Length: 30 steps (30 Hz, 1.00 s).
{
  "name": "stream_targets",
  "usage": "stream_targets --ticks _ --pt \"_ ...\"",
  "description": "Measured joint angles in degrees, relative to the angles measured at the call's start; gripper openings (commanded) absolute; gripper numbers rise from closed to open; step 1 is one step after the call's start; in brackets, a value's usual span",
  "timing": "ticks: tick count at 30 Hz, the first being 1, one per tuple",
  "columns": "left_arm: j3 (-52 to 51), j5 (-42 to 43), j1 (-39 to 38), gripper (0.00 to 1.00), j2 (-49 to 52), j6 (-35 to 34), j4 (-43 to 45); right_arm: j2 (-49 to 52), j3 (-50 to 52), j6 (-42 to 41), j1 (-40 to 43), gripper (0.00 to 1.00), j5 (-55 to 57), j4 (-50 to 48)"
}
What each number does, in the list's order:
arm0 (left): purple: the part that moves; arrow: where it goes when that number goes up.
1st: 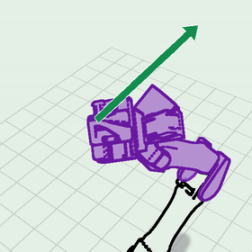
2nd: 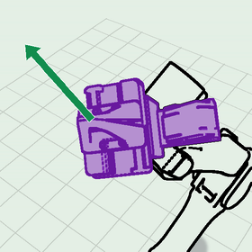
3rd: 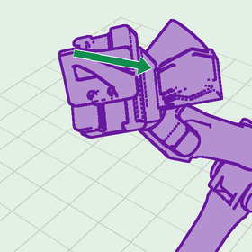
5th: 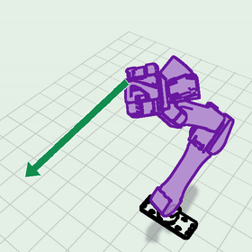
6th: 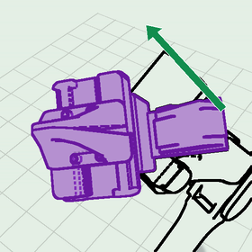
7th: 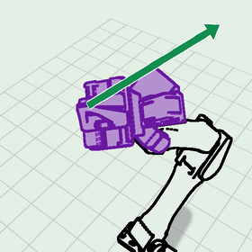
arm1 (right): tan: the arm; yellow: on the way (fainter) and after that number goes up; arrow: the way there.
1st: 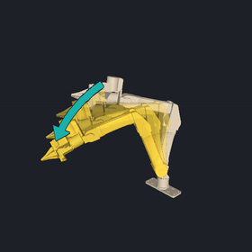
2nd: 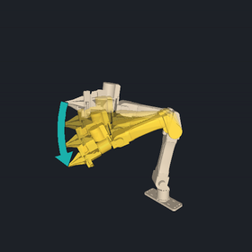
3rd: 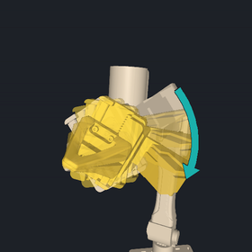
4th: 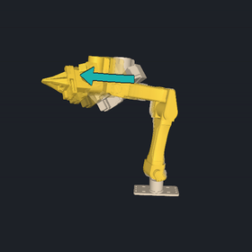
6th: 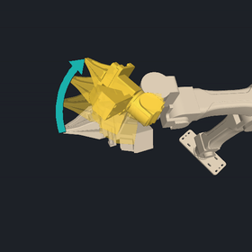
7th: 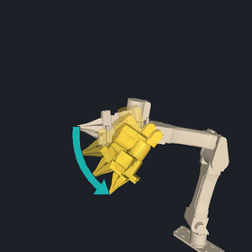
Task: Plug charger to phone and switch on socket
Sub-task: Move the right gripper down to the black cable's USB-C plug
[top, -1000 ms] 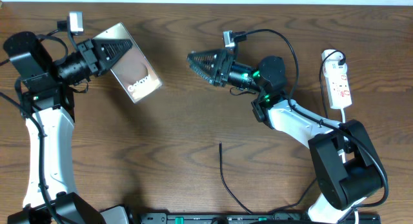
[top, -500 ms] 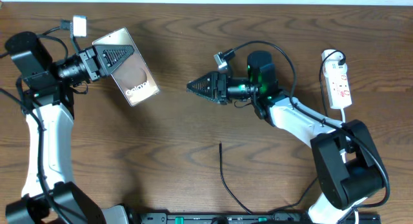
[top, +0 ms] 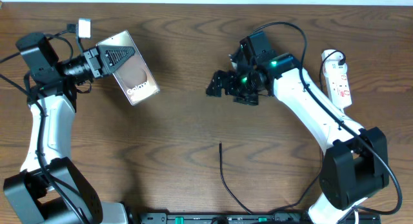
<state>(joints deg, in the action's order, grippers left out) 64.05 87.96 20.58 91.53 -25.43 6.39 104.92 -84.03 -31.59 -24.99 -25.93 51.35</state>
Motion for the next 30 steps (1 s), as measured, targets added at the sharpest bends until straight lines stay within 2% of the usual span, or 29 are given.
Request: stream_targets --ticks 4,6,11,16,23,30 --pt "0.0 0.0 0.0 0.08 0.0 0.0 0.0 0.0 0.4 1.1 -2.8 0.99 10.6 12.6" --pt "0.0 0.0 0.0 0.07 0.0 0.0 -0.1 0.0 1.5 1.3 -5.0 0.99 13.6 13.7" --pt "0.0 0.0 0.0 0.07 0.0 0.0 -0.4 0.0 7.3 -0.4 -11.9 0.99 16.8 10.9" --pt "0.0 0.0 0.0 0.07 0.0 0.0 -0.4 0.0 7.9 -2.6 -16.3 0.99 16.8 7.9" --pt "0.0 0.0 0.0 0.07 0.0 0.0 -0.5 0.1 7.9 -14.6 -17.6 0.95 16.8 7.6" --pt "0.0 0.0 0.0 0.07 0.0 0.0 -0.5 4.8 8.0 -15.8 -17.6 0.91 14.2 13.2"
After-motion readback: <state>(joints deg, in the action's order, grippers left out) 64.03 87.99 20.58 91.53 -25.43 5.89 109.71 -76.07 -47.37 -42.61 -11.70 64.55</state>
